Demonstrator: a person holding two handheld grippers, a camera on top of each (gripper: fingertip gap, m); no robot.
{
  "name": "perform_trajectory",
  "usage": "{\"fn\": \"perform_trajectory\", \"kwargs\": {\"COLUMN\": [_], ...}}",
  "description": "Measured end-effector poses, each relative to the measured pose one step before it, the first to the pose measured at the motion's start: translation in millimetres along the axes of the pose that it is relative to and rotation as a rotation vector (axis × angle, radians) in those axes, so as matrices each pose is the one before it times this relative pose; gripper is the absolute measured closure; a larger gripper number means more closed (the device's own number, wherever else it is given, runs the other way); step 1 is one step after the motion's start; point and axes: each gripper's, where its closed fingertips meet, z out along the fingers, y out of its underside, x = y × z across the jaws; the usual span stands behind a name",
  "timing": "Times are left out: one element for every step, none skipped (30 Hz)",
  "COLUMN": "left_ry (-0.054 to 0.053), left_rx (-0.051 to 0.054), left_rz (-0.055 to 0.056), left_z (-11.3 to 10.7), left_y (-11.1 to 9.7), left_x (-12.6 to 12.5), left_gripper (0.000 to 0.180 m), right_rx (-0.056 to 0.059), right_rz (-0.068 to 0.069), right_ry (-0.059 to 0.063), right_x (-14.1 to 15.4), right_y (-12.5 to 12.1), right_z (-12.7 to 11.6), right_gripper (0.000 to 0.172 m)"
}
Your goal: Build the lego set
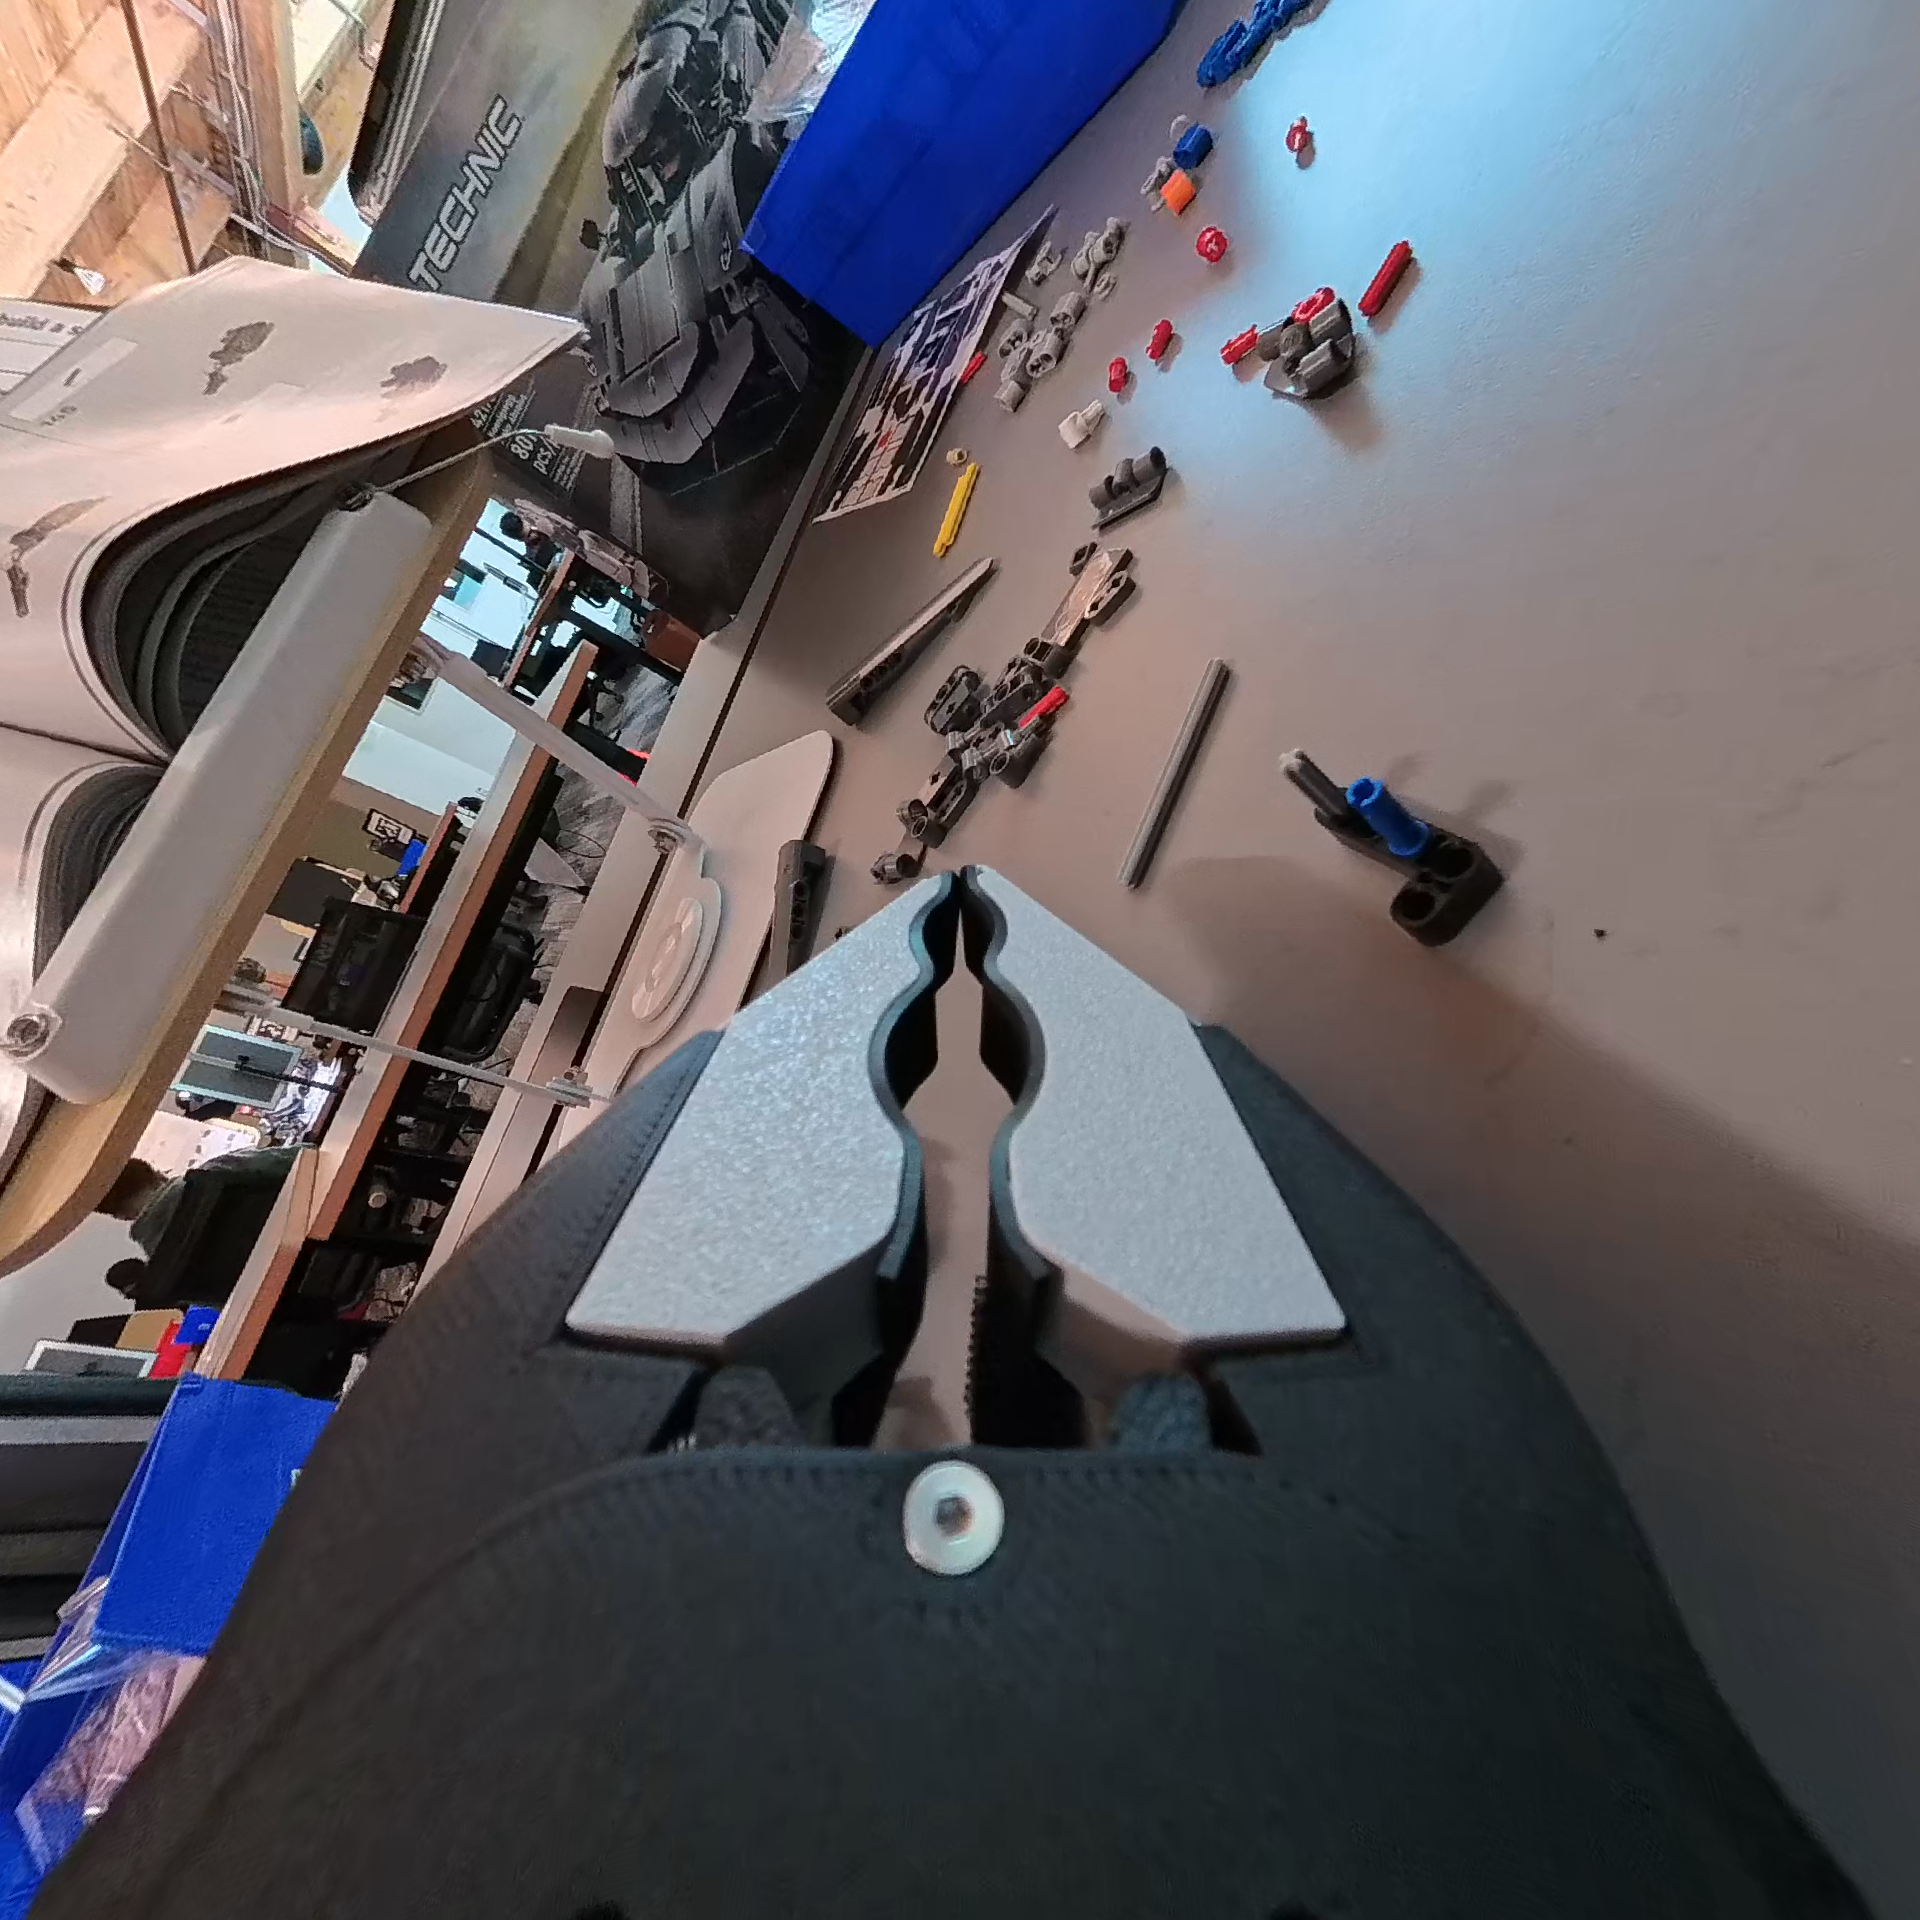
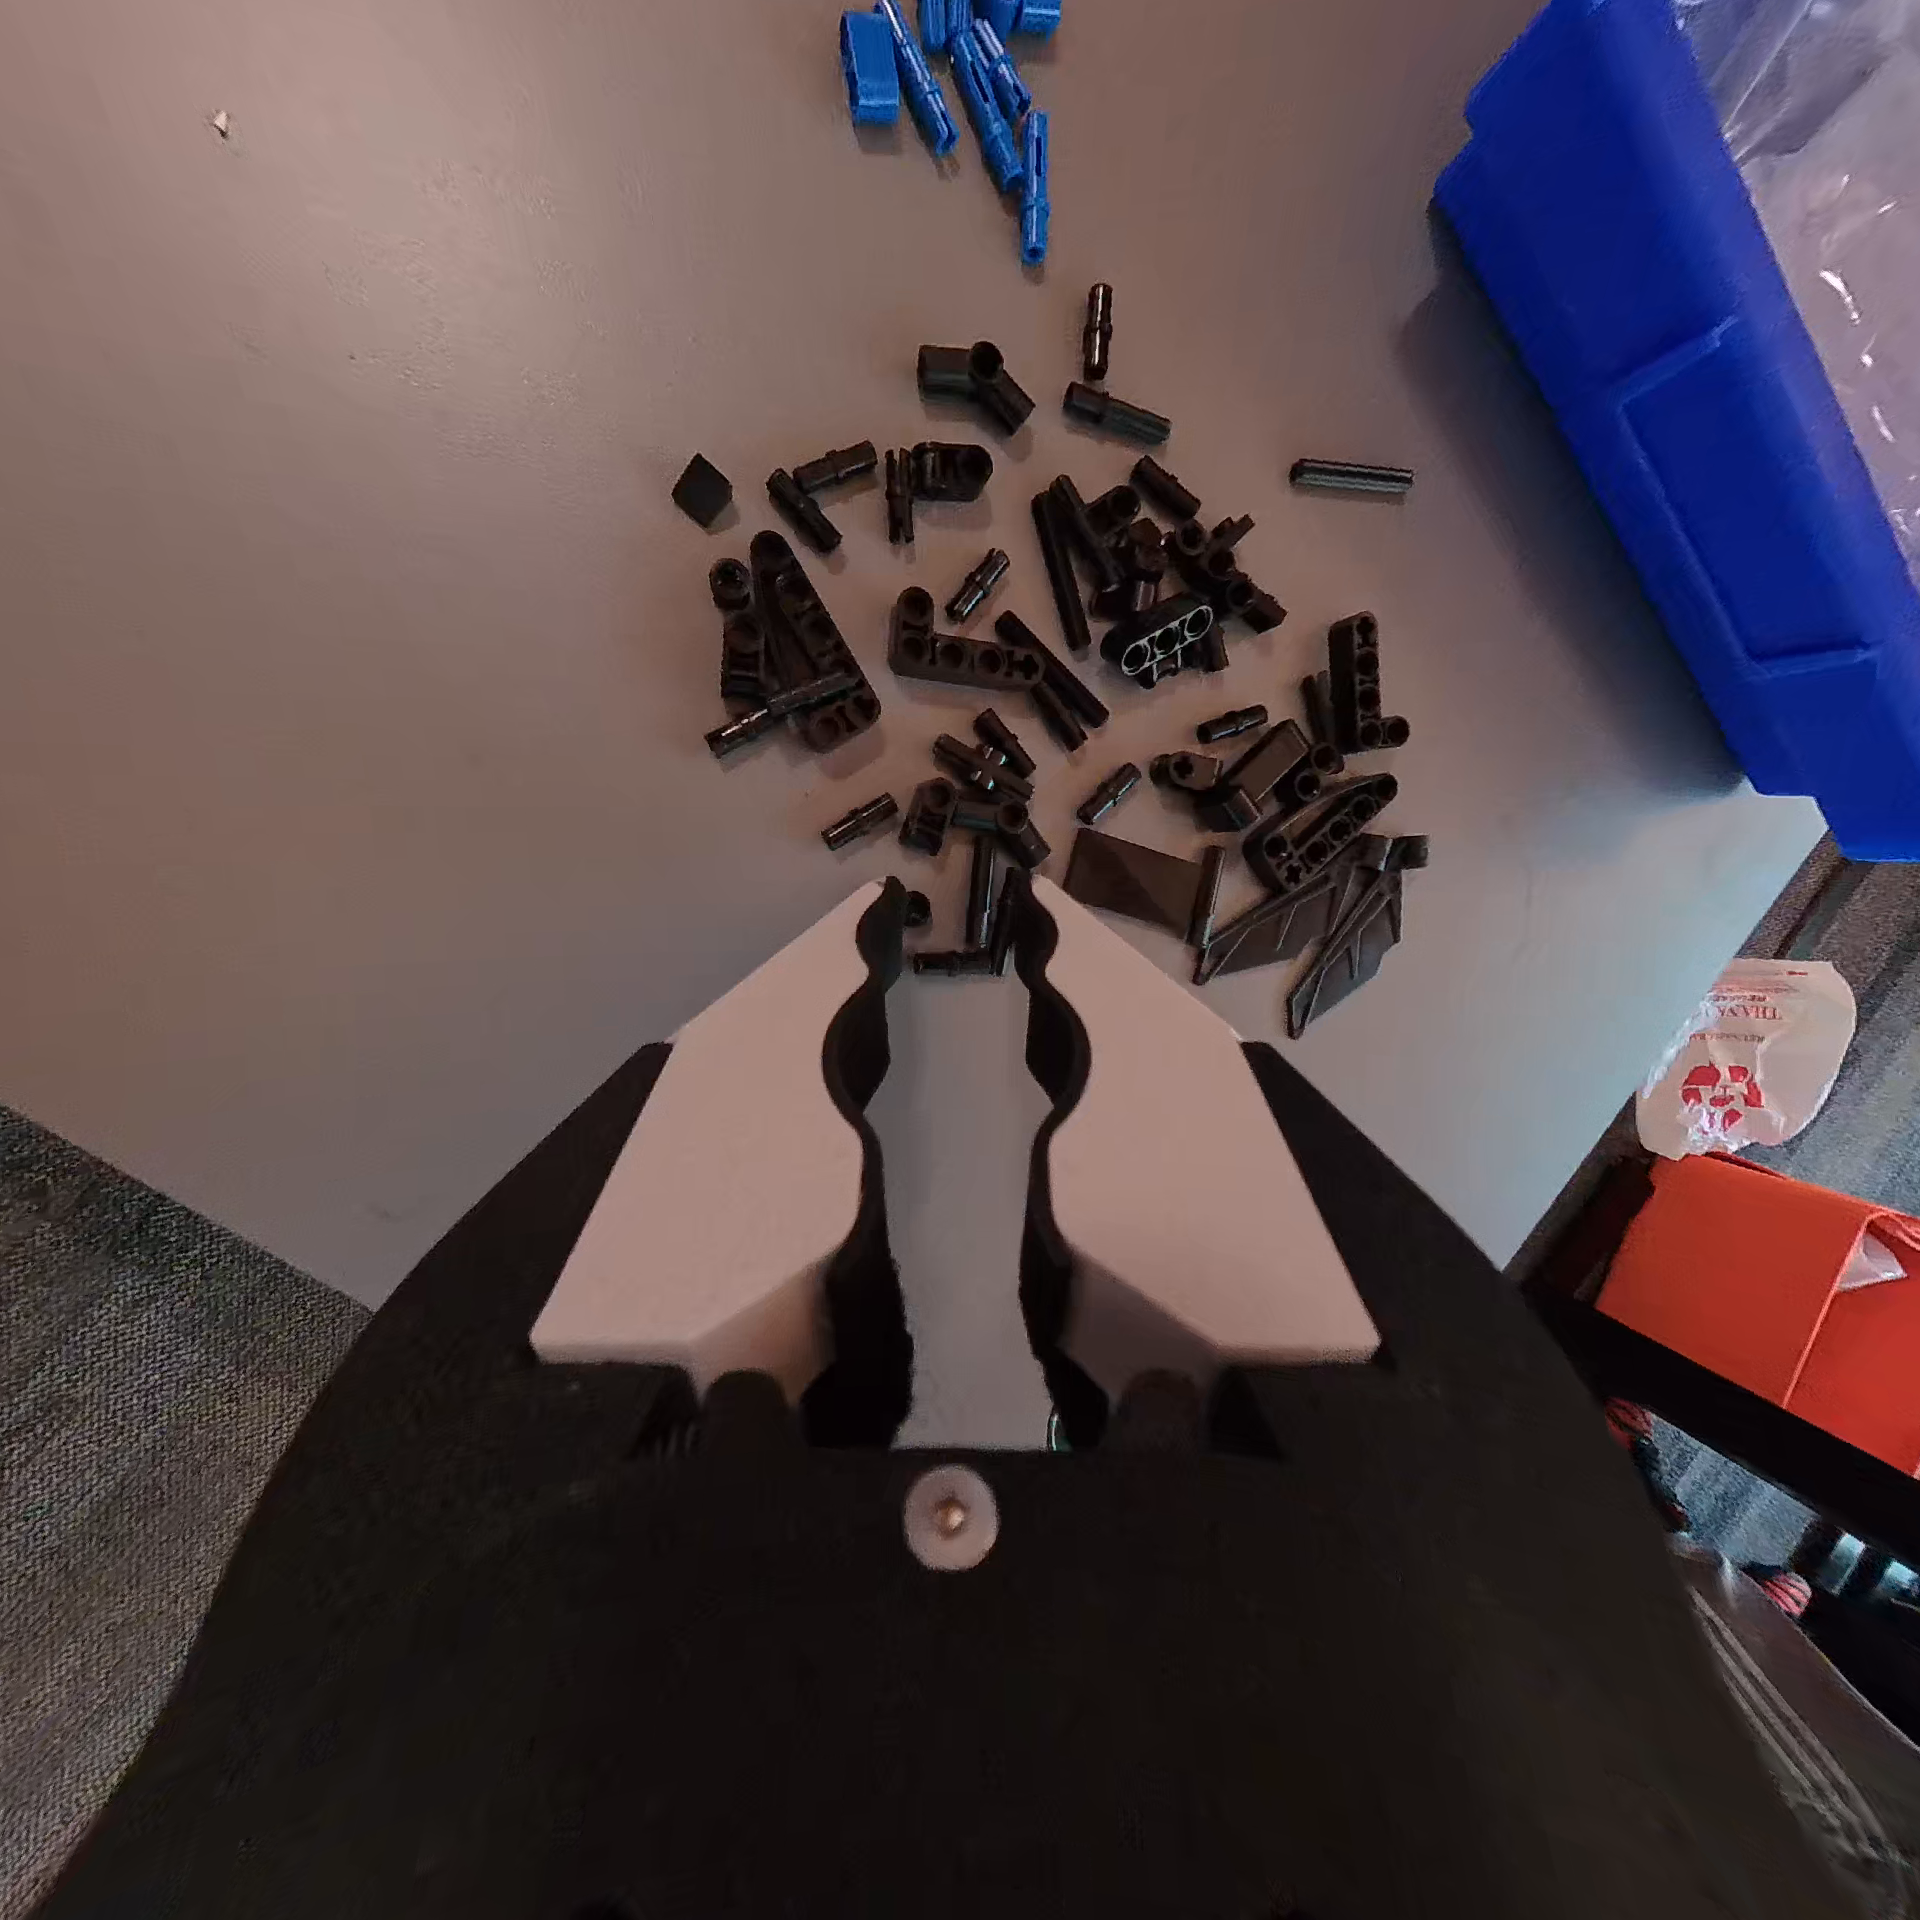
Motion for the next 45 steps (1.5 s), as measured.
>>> {"fn": "perform_trajectory", "kwargs": {"left_ry": [-0.0001, 0.0000, 0.0000, -0.0001, -0.0003, -0.0007, -0.0007, -0.0005, -0.0001, -0.0002, 0.0001, 0.0001, -0.0001, 0.0002, 0.0001, 0.0001, 0.0001, 0.0002, 0.0005, 0.0004, 0.0003, 0.0001, 0.0002, 0.0004, 0.0003, 0.0002, 0.0002, 0.0002, 0.0003, 0.0003, 0.0003, 0.0003, 0.0000, 0.0004, 0.0000, 0.0001, 0.0002, -0.0002, -0.0005, -0.0001, -0.0001, -0.0002, 0.0001, 0.0002, 0.0001], "left_rx": [-0.0009, -0.0010, -0.0012, -0.0010, -0.0010, -0.0004, 0.0001, -0.0003, -0.0010, -0.0006, -0.0003, -0.0005, -0.0006, -0.0004, -0.0007, -0.0003, -0.0001, -0.0001, -0.0005, -0.0004, 0.0001, -0.0001, -0.0002, -0.0001, -0.0004, -0.0006, -0.0004, -0.0004, -0.0006, -0.0008, -0.0010, -0.0008, -0.0008, -0.0014, -0.0008, -0.0011, -0.0011, -0.0005, -0.0001, -0.0006, -0.0007, -0.0006, -0.0005, -0.0010, -0.0007], "left_rz": [0.0010, 0.0014, 0.0019, 0.0017, 0.0012, 0.0001, -0.0011, -0.0010, -0.0001, 0.0006, 0.0005, 0.0003, 0.0002, 0.0002, 0.0006, 0.0014, 0.0018, 0.0015, 0.0010, 0.0004, -0.0003, -0.0007, -0.0006, 0.0001, 0.0007, 0.0009, 0.0009, 0.0009, 0.0009, 0.0011, 0.0012, 0.0015, 0.0021, 0.0021, 0.0024, 0.0022, 0.0016, 0.0010, 0.0003, 0.0000, 0.0005, 0.0010, 0.0013, 0.0012, 0.0017], "left_z": [0.10, 0.10, 0.16, 0.09, 0.15, 0.00, -0.02, -0.02, 0.07, 0.12, 0.06, 0.02, 0.12, 0.05, 0.09, 0.09, -0.06, 0.08, 0.08, 0.03, 0.01, -0.01, 0.04, -0.01, 0.05, 0.12, -0.02, 0.06, 0.07, 0.08, 0.09, 0.14, 0.16, 0.18, 0.19, 0.17, 0.20, 0.05, 0.07, 0.04, 0.08, 0.07, 0.07, 0.09, 0.11], "left_y": [0.14, 0.11, 0.13, 0.08, 0.08, 0.12, -0.03, 0.09, 0.09, 0.10, 0.03, 0.00, 0.10, 0.08, 0.00, 0.09, 0.00, -0.04, 0.11, -0.02, -0.02, 0.05, 0.00, 0.01, 0.04, 0.05, 0.01, 0.04, 0.13, 0.02, 0.11, 0.14, 0.00, 0.21, 0.07, 0.10, 0.20, 0.05, 0.00, 0.11, 0.01, 0.12, 0.11, 0.11, 0.07], "left_x": [-0.02, 0.12, 0.22, 0.27, -0.03, -0.03, -0.27, -0.17, -0.02, 0.00, 0.09, 0.03, 0.03, -0.04, 0.12, 0.10, 0.19, 0.20, 0.19, 0.06, 0.06, -0.11, -0.07, 0.05, 0.12, 0.20, 0.13, 0.08, 0.16, 0.12, 0.18, 0.23, 0.12, 0.33, 0.17, 0.21, 0.17, 0.02, 0.02, -0.06, 0.10, 0.10, 0.11, 0.17, 0.13], "left_gripper": [0.180, 0.180, 0.180, 0.180, 0.180, 0.180, 0.180, 0.180, 0.180, 0.180, 0.180, 0.180, 0.180, 0.180, 0.180, 0.180, 0.180, 0.180, 0.180, 0.180, 0.180, 0.180, 0.180, 0.180, 0.180, 0.180, 0.180, 0.180, 0.180, 0.180, 0.180, 0.180, 0.180, 0.180, 0.180, 0.180, 0.180, 0.180, 0.180, 0.180, 0.180, 0.180, 0.180, 0.180, 0.180], "right_rx": [0.0022, -0.0031, -0.0072, -0.0092, -0.0105, -0.0134, -0.0169, -0.0168, -0.0117, -0.0024, 0.0086, 0.0148, 0.0119, 0.0033, -0.0010, 0.0020, 0.0052, 0.0057, 0.0056, 0.0058, 0.0042, -0.0005, -0.0033, -0.0020, -0.0010, -0.0003, 0.0042, 0.0097, 0.0103, 0.0064, 0.0004, -0.0032, 0.0062, 0.0089, 0.0033, -0.0036, -0.0089, 0.0078, 0.0141, 0.0096, 0.0076, 0.0066, 0.0061, 0.0058, 0.0064], "right_rz": [-0.0003, 0.0005, 0.0028, 0.0062, 0.0105, 0.0153, 0.0181, 0.0184, 0.0160, 0.0087, -0.0015, -0.0097, -0.0133, -0.0117, -0.0101, -0.0111, -0.0100, -0.0069, -0.0069, -0.0093, -0.0085, -0.0068, -0.0071, -0.0056, -0.0034, -0.0034, -0.0018, 0.0020, 0.0034, 0.0039, 0.0046, 0.0026, 0.0010, 0.0019, 0.0041, 0.0028, 0.0017, 0.0051, 0.0031, 0.0008, 0.0040, 0.0025, -0.0001, 0.0009, 0.0007], "right_ry": [0.0031, 0.0084, 0.0135, 0.0182, 0.0210, 0.0240, 0.0275, 0.0275, 0.0186, 0.0040, -0.0093, -0.0174, -0.0178, -0.0118, -0.0073, -0.0083, -0.0092, -0.0091, -0.0113, -0.0111, -0.0079, -0.0072, -0.0071, -0.0073, -0.0128, -0.0169, -0.0136, -0.0143, -0.0200, -0.0163, -0.0107, -0.0115, -0.0114, -0.0075, -0.0050, -0.0066, -0.0097, -0.0117, -0.0100, -0.0041, -0.0024, -0.0012, 0.0010, -0.0010, -0.0028], "right_x": [0.70, 1.83, 3.11, 4.43, 5.38, 6.49, 7.37, 7.41, 5.72, 2.49, -0.80, -3.12, -3.84, -2.73, -1.85, -1.87, -1.83, -1.40, -1.65, -1.58, -1.04, -0.64, -0.41, -0.31, -0.94, -1.53, -0.84, -0.76, -1.55, -1.09, -0.42, -0.84, -1.12, -0.55, -0.08, -0.42, -0.98, -1.18, -1.05, -0.41, -0.08, -0.18, -0.28, -0.53, -0.97], "right_y": [-0.58, 0.34, 1.26, 1.92, 2.52, 3.18, 3.80, 3.76, 2.65, 0.74, -1.32, -2.76, -2.86, -1.78, -1.18, -1.42, -1.86, -1.83, -1.81, -1.85, -1.80, -0.93, -0.36, -0.46, -0.30, -0.14, -0.48, -1.08, -0.98, -0.18, 0.67, 1.19, -0.52, -1.12, -0.09, 1.19, 2.28, -0.32, -1.22, -0.40, -0.23, -0.06, -0.24, -0.31, -0.43], "right_z": [-1.15, -1.00, -0.88, -0.78, -0.50, -0.27, -0.04, 0.11, 0.40, 0.41, 0.35, 0.39, 0.67, 0.92, 1.00, 0.79, 0.75, 0.64, 0.77, 0.99, 1.14, 1.44, 1.58, 1.59, 1.72, 1.62, 1.44, 1.18, 1.23, 1.27, 1.49, 1.44, 0.71, 0.46, 0.56, 0.89, 1.42, 0.75, 0.34, 0.22, 0.06, 0.02, -0.08, 0.09, 0.00], "right_gripper": [0.153, 0.153, 0.152, 0.150, 0.149, 0.147, 0.147, 0.147, 0.147, 0.148, 0.149, 0.150, 0.150, 0.150, 0.150, 0.151, 0.152, 0.153, 0.154, 0.155, 0.156, 0.156, 0.157, 0.158, 0.158, 0.159, 0.159, 0.160, 0.160, 0.160, 0.160, 0.162, 0.162, 0.163, 0.166, 0.167, 0.167, 0.167, 0.168, 0.168, 0.168, 0.168, 0.168, 0.168, 0.168]}}
